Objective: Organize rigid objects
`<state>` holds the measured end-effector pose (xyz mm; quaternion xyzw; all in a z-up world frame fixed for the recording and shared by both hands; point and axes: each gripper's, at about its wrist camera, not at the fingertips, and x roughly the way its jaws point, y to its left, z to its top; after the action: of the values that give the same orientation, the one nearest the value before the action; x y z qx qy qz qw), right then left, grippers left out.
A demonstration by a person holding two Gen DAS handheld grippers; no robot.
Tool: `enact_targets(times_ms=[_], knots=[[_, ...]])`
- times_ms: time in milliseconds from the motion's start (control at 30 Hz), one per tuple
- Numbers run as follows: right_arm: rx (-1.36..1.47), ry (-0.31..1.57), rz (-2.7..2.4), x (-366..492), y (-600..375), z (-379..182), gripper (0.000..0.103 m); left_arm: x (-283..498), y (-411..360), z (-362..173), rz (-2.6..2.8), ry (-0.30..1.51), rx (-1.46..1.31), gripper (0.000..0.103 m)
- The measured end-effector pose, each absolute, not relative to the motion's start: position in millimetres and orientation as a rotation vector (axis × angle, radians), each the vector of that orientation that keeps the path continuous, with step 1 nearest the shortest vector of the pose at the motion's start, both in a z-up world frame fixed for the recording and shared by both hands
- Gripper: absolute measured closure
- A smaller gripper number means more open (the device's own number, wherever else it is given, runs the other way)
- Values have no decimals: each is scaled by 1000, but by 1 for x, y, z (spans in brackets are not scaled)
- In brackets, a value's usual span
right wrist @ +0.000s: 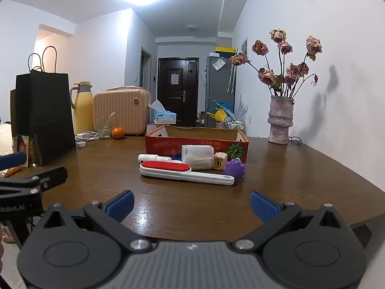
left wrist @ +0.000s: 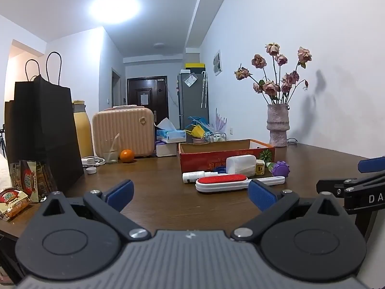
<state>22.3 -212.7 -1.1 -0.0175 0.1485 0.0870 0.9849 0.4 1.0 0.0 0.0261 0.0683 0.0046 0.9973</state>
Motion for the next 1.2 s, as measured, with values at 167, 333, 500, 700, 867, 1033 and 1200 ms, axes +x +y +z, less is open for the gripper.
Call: enact_targets(times_ms=[167,333,500,700,867,1033,1200], knots=[[-41,305,171,23,-213,-2,0,0,3,0,22,131,44,0],[-38,304,168,22,-213,-1,0,0,-1,-1,2,132,62,0],[-36,309,165,20,-214,-7,0,1,1,-1,5,135,56,0],[-36,318,161,24,-214,-4,0,2,3,0,9,134,54,0],[-34,317,156,23,-215,-3,0,0,1,0,8,127,58,0],[-32,319,154,24,-214,-3,0,0,2,0,8,127,57,0],[-29,320,150,24,-215,-4,0,0,2,0,10,127,57,0]])
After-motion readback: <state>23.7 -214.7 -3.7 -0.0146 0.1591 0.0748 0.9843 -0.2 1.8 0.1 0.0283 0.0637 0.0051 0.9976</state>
